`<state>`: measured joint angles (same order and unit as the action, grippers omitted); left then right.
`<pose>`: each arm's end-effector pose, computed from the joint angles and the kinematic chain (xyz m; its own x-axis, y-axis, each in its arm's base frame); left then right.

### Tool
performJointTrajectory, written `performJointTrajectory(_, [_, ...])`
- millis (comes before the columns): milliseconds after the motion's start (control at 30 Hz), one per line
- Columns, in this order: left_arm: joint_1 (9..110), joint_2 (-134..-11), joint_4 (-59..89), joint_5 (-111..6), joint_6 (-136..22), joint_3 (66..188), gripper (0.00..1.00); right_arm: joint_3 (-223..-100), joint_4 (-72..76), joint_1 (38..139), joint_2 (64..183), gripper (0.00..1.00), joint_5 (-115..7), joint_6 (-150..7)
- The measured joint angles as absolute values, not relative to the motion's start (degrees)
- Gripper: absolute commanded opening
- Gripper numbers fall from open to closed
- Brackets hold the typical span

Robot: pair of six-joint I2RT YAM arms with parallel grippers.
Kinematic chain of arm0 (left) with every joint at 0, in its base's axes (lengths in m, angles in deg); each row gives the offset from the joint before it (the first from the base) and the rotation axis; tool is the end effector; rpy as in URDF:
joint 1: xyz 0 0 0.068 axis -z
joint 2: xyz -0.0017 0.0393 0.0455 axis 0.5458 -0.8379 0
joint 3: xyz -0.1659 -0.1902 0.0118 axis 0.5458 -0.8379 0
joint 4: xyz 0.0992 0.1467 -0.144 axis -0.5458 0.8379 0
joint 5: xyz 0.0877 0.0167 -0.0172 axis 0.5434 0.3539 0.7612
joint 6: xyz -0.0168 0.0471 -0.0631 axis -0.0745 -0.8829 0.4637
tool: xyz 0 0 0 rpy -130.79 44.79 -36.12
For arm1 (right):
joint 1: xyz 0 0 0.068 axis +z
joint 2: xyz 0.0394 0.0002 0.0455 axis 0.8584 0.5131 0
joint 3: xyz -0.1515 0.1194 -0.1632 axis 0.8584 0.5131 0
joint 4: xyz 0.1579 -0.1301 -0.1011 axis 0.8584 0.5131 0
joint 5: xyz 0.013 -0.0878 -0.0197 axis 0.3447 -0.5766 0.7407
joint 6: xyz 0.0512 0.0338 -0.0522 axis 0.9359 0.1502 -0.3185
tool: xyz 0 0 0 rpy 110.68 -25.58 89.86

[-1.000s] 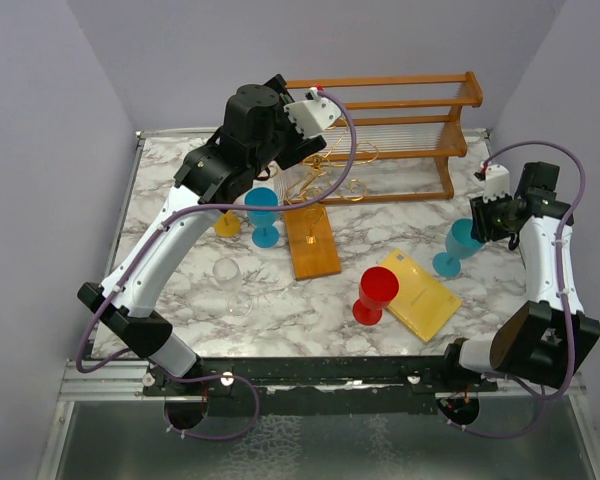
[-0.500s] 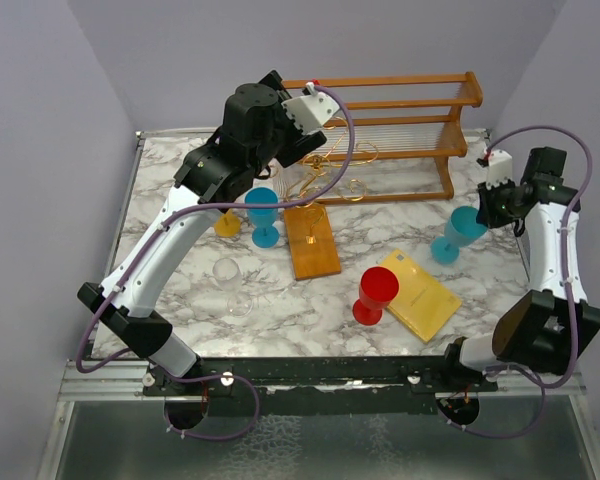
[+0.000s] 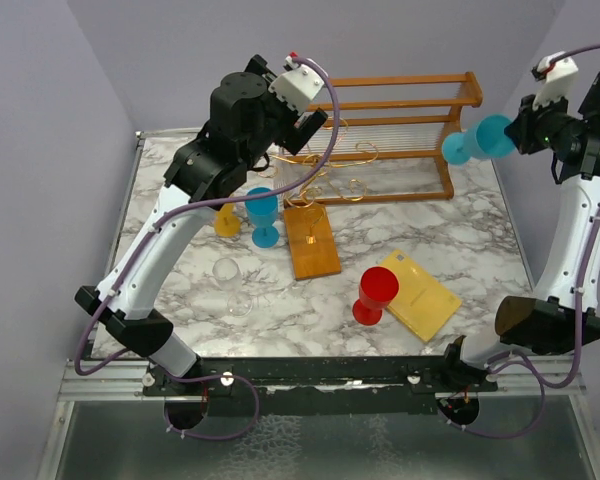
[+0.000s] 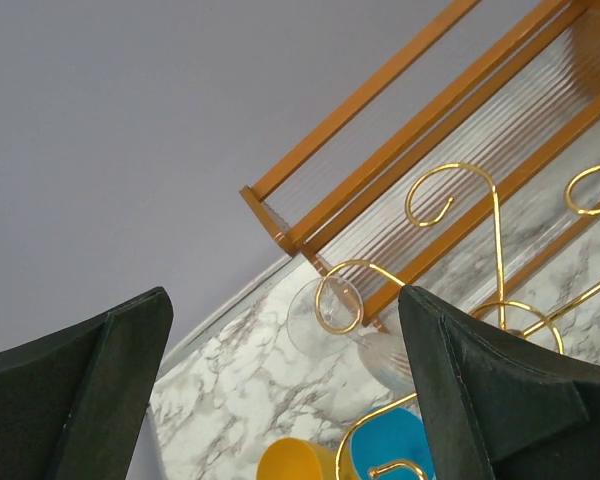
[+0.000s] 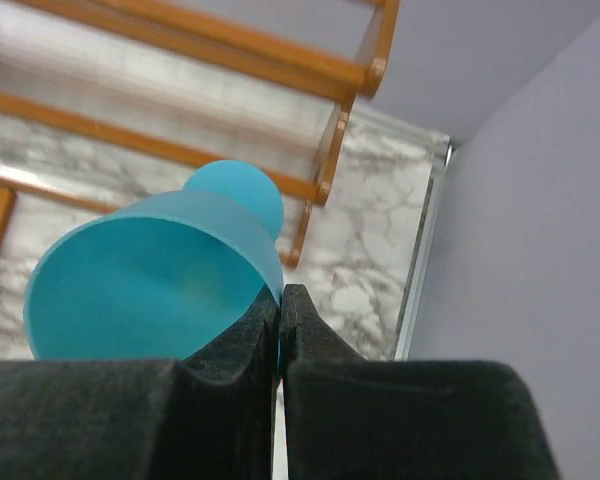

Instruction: Place the wine glass upside down on the wine glass rack

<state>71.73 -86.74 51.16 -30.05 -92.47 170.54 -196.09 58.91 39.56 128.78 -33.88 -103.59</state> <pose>0.2598 -0.1858 0.4841 0.0744 0.4523 -0.8887 0.4209 0.7937 0.4392 0.2803 -0.0652 0.4195 -0.4454 -0.2398 -0.8626 -0.2849 0.9514 -0.1174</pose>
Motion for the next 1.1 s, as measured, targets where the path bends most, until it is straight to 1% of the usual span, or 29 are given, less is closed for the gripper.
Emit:
performJointTrajectory(200, [68.13, -86.88, 50.2, -36.19, -83.13, 172.92, 0.97, -202.39, 52.86, 42.16, 128.86, 0.01, -31.39, -94.48])
performJointTrajectory(433, [61.74, -88.58, 47.59, -46.05, -71.27, 173.36, 0.91, -208.35, 45.84, 51.01, 131.7, 0.01, -31.5, -86.0])
performJointTrajectory(667, [60.56, -91.73, 44.08, -54.84, -60.45, 174.87, 0.87, -209.34, 39.33, 54.12, 131.97, 0.01, -30.34, -80.12])
performJointTrajectory(933, [60.54, -97.32, 38.31, -63.06, -51.38, 177.86, 0.77, -209.29, 32.58, 56.76, 132.01, 0.01, -25.4, -74.46])
performJointTrajectory(1100, [60.56, -100.27, 35.88, -66.77, -47.92, 178.01, 0.7, -207.65, 29.62, 58.2, 132.01, 0.01, -22.06, -71.55])
